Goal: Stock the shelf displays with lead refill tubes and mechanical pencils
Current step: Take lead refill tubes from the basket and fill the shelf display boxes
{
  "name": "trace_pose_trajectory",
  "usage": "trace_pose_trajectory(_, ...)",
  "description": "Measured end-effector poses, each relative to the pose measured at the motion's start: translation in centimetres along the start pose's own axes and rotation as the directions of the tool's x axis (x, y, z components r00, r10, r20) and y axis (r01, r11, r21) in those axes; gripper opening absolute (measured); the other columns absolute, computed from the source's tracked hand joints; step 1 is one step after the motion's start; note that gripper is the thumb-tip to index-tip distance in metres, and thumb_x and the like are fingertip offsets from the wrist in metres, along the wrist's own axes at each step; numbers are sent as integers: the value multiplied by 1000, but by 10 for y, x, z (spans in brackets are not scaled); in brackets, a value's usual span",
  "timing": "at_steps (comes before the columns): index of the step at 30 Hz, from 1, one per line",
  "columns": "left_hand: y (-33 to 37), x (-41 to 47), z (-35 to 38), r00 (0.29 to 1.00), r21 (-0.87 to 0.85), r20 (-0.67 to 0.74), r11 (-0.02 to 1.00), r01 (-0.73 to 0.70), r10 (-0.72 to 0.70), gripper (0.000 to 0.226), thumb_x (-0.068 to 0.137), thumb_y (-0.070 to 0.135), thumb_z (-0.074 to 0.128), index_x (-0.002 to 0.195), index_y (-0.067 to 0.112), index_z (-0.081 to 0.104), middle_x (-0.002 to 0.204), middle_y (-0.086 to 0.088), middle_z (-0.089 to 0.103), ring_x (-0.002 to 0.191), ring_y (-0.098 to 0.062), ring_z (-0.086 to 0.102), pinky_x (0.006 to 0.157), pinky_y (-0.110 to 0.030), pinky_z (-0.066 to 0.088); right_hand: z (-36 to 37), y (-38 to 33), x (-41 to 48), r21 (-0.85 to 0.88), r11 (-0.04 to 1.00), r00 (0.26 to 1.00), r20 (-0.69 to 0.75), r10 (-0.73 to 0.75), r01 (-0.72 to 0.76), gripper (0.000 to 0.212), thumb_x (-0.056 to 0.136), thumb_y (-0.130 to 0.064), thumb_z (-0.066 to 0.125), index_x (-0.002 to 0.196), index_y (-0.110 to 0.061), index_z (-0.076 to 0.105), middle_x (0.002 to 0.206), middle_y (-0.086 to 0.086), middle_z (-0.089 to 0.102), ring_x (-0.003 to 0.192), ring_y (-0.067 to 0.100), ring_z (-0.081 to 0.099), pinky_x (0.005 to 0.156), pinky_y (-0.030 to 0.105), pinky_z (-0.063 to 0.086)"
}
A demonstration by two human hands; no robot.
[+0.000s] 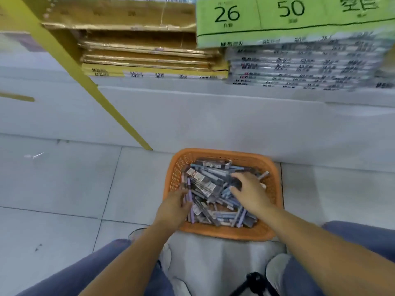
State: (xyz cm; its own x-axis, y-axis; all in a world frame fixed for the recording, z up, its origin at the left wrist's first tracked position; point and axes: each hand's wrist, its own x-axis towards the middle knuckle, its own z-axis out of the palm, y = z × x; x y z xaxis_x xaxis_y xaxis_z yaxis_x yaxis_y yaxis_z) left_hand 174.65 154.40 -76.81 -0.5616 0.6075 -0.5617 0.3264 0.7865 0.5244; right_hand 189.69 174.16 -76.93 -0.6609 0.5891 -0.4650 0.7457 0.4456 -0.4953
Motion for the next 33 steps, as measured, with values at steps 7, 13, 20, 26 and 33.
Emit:
trace_pose_trajectory(7, 12, 18, 22, 990, -157, -59, 981, 117, -127, 44, 97, 37, 60, 136, 17, 57, 128, -1, 62, 113, -19, 61, 94, -28, 45, 22, -12, 45, -104, 994, 999, 33, -24, 27, 52, 96, -40, 54, 142, -17, 42, 141, 6, 43, 132, 26, 36, 107, 38, 36)
trace_pose_trajectory(13, 39, 38, 34, 960, -302, -120, 930, 208, -253, 46, 92, 47, 65, 124, 15, 62, 91, 16, 66, 71, -7, 63, 64, -25, 53, 23, 2, 44, -188, 982, 994, 106, 24, -4, 38, 93, -36, 61, 123, -13, 58, 126, 7, 57, 119, 25, 48, 93, 33, 42)
trace_pose_trajectory(20, 69, 52, 57, 876, -366, -172, 855, 367, -450, 71, 78, 50, 77, 132, 17, 45, 123, -3, 66, 111, -27, 64, 89, -45, 56, 2, 24, 17, 84, 995, 999, 22, 46, -47, 17, 96, -27, 57, 112, -21, 57, 107, -4, 61, 90, 11, 56, 71, 21, 40)
trace_pose_trajectory(26, 72, 63, 64, 811, -653, -126, 663, 366, -571, 63, 76, 22, 82, 130, 22, 48, 120, -2, 69, 110, -27, 66, 94, -46, 54, -13, 37, 13, 163, 985, 998, -33, 52, -46, 10, 96, -26, 56, 105, -31, 57, 96, -14, 60, 83, -7, 52, 64, 11, 36)
trace_pose_trajectory(33, 64, 73, 67, 790, -817, -33, 472, 331, -612, 50, 81, 12, 73, 124, 24, 50, 108, -2, 71, 97, -28, 68, 91, -49, 56, -7, 38, 4, 255, 964, 997, 5, 81, -80, 24, 96, -20, 57, 119, -27, 59, 113, -9, 61, 98, 11, 61, 81, 23, 46)
